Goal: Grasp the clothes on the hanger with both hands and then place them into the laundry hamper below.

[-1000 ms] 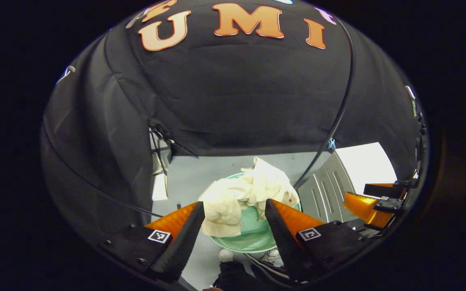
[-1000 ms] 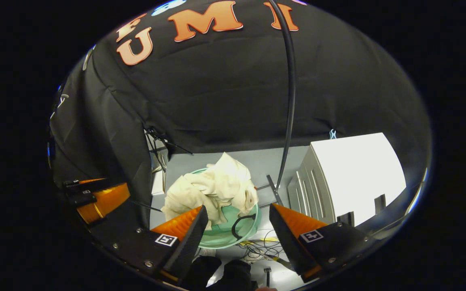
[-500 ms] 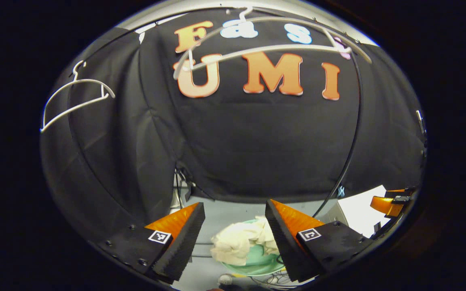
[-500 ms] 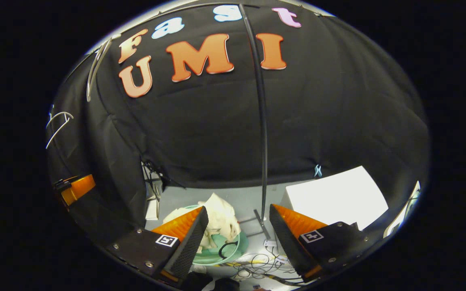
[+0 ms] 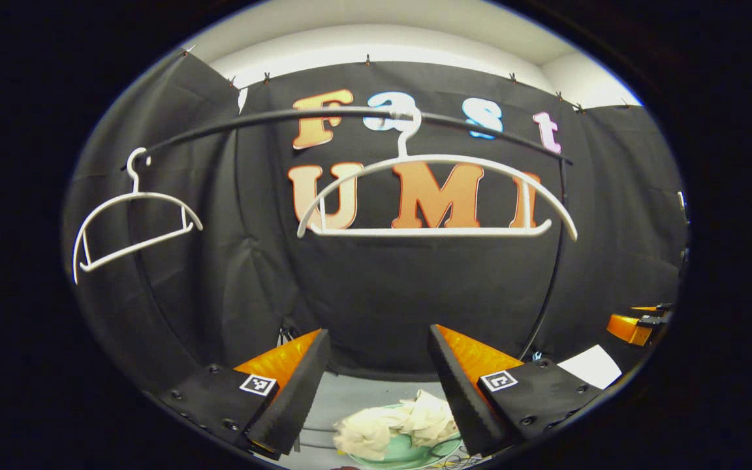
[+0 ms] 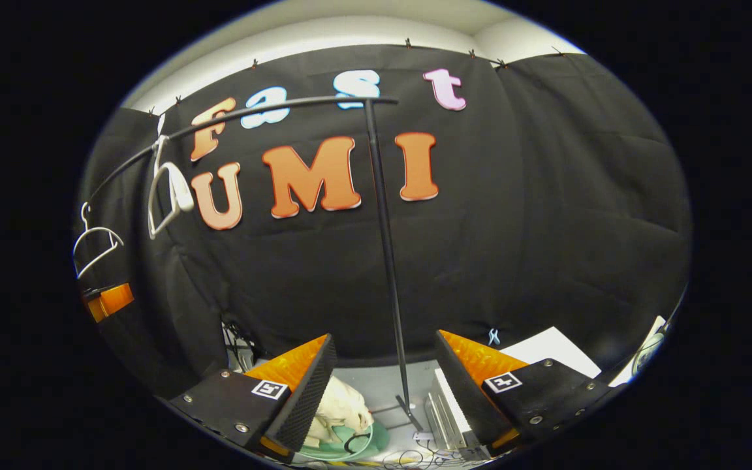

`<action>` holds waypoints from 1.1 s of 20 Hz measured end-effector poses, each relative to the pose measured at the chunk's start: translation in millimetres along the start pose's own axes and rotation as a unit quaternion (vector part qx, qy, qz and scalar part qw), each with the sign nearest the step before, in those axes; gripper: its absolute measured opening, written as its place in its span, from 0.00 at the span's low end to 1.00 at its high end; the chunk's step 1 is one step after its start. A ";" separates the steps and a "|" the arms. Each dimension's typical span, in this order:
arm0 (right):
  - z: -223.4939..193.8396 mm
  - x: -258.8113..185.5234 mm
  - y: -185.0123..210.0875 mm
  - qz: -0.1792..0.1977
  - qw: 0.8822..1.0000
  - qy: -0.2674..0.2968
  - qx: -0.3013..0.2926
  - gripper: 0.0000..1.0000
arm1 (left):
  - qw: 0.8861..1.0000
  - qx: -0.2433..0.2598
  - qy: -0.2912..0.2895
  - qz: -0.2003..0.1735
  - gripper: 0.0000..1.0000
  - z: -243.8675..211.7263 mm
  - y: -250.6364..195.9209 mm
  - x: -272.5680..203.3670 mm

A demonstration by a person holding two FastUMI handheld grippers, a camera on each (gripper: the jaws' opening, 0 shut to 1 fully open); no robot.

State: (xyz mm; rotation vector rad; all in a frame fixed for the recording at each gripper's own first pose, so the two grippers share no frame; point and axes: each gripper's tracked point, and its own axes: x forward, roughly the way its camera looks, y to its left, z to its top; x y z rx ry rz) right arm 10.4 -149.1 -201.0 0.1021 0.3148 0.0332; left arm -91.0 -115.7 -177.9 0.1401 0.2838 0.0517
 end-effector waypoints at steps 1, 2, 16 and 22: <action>11.5 -6.1 0.0 0.001 1.000 -0.009 -0.005 0.94 | 1.000 -0.002 -0.009 -0.001 0.98 12.1 -0.1 -4.2; 23.3 -10.5 1.3 0.002 1.000 -0.020 -0.014 0.94 | 1.000 -0.004 -0.020 -0.001 0.98 25.9 3.0 -4.9; 128.0 -70.9 54.2 0.027 0.991 -0.116 -0.058 1.00 | 0.995 -0.022 -0.099 0.007 0.99 122.6 34.0 -15.7; 126.6 -85.5 85.1 0.022 0.991 -0.123 -0.041 1.00 | 0.994 -0.019 -0.102 0.013 0.96 125.6 71.5 -19.0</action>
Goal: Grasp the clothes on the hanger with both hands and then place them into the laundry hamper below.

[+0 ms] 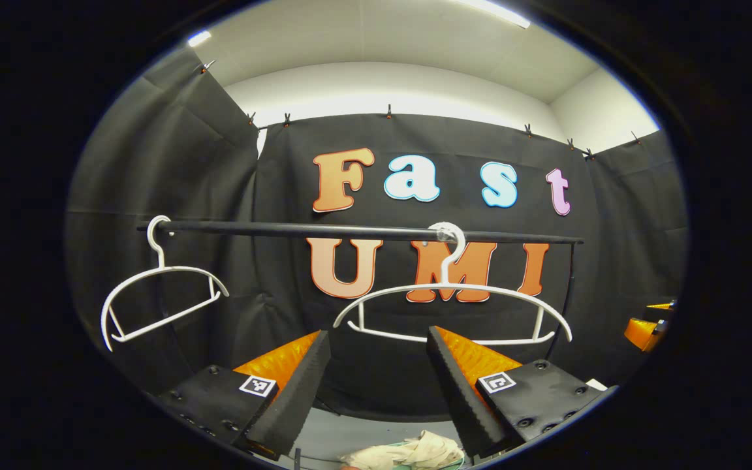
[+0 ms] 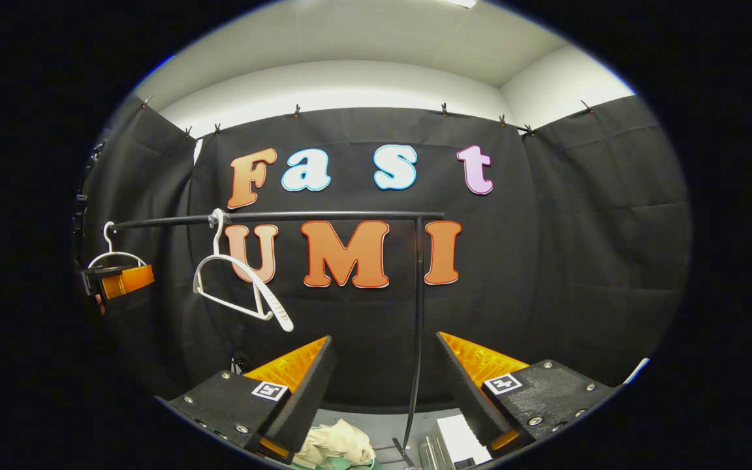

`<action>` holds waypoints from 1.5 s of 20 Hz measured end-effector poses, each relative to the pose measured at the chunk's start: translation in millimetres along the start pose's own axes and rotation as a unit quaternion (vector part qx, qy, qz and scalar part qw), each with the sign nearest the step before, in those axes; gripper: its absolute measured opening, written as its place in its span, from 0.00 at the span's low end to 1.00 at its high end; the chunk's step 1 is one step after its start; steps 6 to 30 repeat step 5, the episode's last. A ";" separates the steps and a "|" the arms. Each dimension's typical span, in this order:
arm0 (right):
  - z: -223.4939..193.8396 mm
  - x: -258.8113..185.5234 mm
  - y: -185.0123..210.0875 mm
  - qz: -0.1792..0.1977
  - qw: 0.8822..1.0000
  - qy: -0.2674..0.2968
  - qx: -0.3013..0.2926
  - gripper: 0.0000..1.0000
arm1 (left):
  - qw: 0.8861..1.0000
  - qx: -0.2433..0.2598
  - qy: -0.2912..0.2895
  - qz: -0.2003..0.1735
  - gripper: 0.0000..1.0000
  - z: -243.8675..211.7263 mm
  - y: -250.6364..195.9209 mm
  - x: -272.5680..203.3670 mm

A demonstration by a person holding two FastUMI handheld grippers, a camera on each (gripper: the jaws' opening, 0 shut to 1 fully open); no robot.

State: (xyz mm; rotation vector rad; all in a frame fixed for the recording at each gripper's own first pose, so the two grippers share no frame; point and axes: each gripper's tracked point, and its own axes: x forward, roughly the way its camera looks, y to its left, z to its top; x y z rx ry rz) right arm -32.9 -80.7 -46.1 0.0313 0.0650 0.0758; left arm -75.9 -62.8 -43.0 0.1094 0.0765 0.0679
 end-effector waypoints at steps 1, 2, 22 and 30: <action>0.3 -2.9 5.6 -0.003 1.000 -0.001 0.004 0.94 | 1.000 -0.001 -0.003 -0.001 0.98 1.1 6.0 0.5; 1.6 -6.1 8.3 -0.008 1.000 -0.005 0.009 1.00 | 1.000 -0.001 -0.006 -0.003 0.96 -0.9 10.7 1.9; 5.2 -10.3 15.5 -0.013 1.000 -0.010 0.022 1.00 | 1.000 -0.003 0.012 -0.010 0.94 -14.6 17.7 3.6; 5.2 -10.3 15.5 -0.013 1.000 -0.010 0.022 1.00 | 1.000 -0.003 0.012 -0.010 0.94 -14.6 17.7 3.6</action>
